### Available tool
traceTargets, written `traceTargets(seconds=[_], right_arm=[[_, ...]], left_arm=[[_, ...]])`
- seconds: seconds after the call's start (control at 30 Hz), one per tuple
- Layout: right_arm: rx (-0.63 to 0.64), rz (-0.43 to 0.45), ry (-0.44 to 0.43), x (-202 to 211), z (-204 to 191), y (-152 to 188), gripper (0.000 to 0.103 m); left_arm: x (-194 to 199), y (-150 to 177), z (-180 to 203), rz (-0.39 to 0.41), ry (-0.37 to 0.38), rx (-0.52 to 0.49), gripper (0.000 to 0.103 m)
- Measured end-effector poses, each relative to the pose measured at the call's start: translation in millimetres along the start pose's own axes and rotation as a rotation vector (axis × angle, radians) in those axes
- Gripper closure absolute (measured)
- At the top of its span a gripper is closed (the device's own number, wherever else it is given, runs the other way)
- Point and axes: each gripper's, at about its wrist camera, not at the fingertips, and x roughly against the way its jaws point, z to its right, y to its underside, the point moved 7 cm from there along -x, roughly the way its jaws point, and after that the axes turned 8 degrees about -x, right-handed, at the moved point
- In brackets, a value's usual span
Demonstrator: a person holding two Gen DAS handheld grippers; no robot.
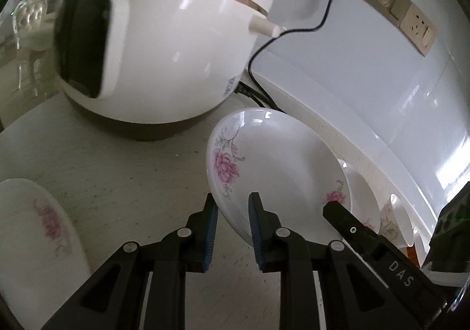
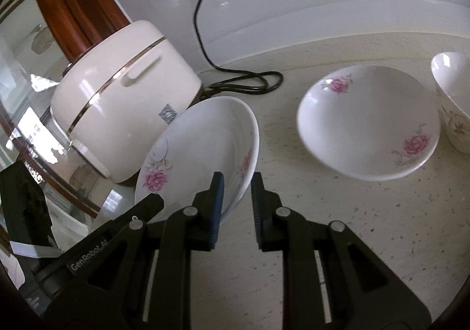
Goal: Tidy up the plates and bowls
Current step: 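Carry both held plates past the rice cooker toward the placed plates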
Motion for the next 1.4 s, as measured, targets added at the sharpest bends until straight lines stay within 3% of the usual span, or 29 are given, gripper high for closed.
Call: traceTargets(seconds=[0.33, 0.7, 1.0, 1.4], right_arm=[[0.120, -0.020, -0.087, 2, -41, 15, 0.081], [0.230, -0.113, -0.168, -2, -82, 51, 0.080], [0.315, -0.178, -0.218, -5, -105, 78, 0.080], [0.423, -0.273, -0.276, -9, -131, 113, 0.079]], left_arm=[[39, 6, -26, 0.060, -0.065, 0.069, 0.082], [83, 26, -58, 0.097, -0.150, 0.146, 0.082], [116, 50, -85, 0.098, -0.220, 0.186, 0.082], [127, 75, -115, 0.043, -0.301, 0.248, 0.081]])
